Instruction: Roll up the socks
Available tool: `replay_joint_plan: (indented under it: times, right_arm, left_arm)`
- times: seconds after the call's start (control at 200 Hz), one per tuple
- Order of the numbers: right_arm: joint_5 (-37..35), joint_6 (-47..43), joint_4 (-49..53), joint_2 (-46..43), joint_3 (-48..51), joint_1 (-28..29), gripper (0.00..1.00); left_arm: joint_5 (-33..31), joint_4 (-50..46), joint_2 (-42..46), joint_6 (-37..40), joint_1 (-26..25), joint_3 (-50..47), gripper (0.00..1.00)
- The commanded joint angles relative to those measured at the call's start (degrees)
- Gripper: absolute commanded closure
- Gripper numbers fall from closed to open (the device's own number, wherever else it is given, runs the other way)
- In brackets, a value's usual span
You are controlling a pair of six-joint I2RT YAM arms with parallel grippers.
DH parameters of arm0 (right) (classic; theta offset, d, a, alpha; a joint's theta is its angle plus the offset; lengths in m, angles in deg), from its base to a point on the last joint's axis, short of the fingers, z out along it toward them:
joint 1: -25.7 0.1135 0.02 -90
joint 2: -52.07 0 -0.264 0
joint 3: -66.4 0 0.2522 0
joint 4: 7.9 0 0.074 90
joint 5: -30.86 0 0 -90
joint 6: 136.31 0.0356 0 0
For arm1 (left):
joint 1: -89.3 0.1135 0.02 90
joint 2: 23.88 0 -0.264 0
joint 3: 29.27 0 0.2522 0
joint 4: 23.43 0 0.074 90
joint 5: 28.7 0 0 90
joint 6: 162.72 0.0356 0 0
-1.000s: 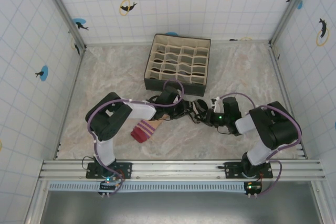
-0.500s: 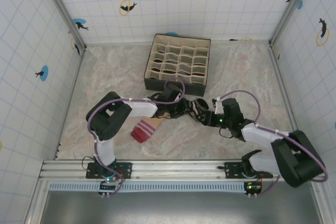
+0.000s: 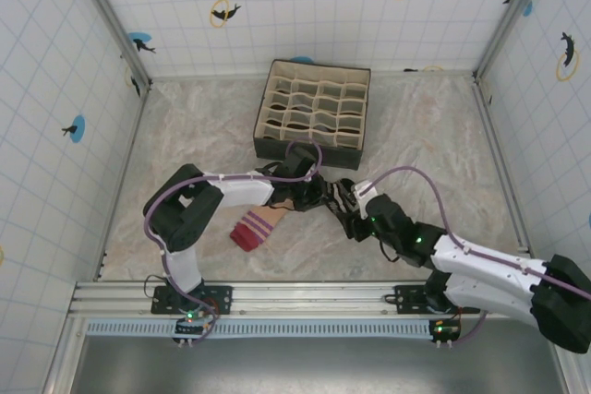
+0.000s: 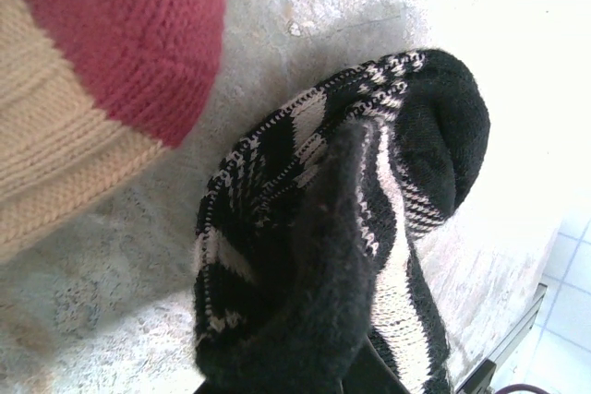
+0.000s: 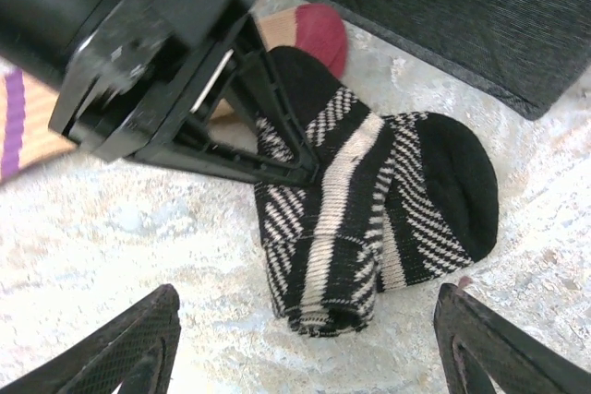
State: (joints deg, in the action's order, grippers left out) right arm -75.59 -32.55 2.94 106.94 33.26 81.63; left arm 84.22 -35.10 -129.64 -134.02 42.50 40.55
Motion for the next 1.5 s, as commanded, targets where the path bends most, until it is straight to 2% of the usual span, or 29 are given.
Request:
replay_joint_plan:
  times: [0.0,0.195,0.365,0.656,0.876,1.066,1.166,1.231,1.376,1.446,1.496]
  right_arm:
    - [-14.6,-5.9,-0.7,3.1,-1.8,5.9,0.25]
    - [-25.7,-9.5,-3.9,13.0,-4.9,14.4,0.22]
    - [-36.6,-10.6,-6.5,21.6,-7.9,18.4,0.22]
    - [-38.8,-12.0,-10.4,30.8,-9.1,19.0,0.25]
    - [-36.4,-10.1,-12.5,34.1,-7.5,17.0,0.35]
    - [-31.5,-5.9,-12.1,36.3,-6.7,13.3,0.43]
    - [-27.0,-3.8,-12.3,35.9,-5.2,11.3,0.53]
    - [-24.1,-2.6,-12.4,35.2,-4.0,9.9,0.64]
    - [-17.1,-0.8,-12.1,33.6,-1.8,7.3,0.81]
    - [-15.1,-0.2,-11.7,33.2,-0.9,6.3,0.9]
    - [-14.1,0.4,-11.4,32.8,-0.3,5.8,0.93]
  left_arm:
    - [-0.3,-6.1,0.6,1.4,0.3,-1.9,1.0]
    - [0.8,-6.1,0.8,1.2,0.3,-2.6,1.0]
    - [1.8,-6.3,0.7,1.1,0.3,-2.6,1.0]
    - [2.0,-7.1,1.0,1.3,0.3,-2.5,1.0]
    - [1.5,-7.0,1.5,1.4,0.3,-2.6,1.0]
    - [0.9,-6.8,2.6,1.8,0.3,-3.1,1.0]
    - [1.8,-5.7,3.4,2.3,0.3,-3.5,1.0]
    - [2.1,-4.7,4.0,2.2,0.3,-4.0,0.94]
    - [2.5,-2.8,4.8,1.9,0.3,-4.7,0.83]
    - [3.1,-2.2,4.4,1.9,0.3,-4.7,0.73]
    - [3.6,-1.7,4.2,1.6,0.3,-4.6,0.63]
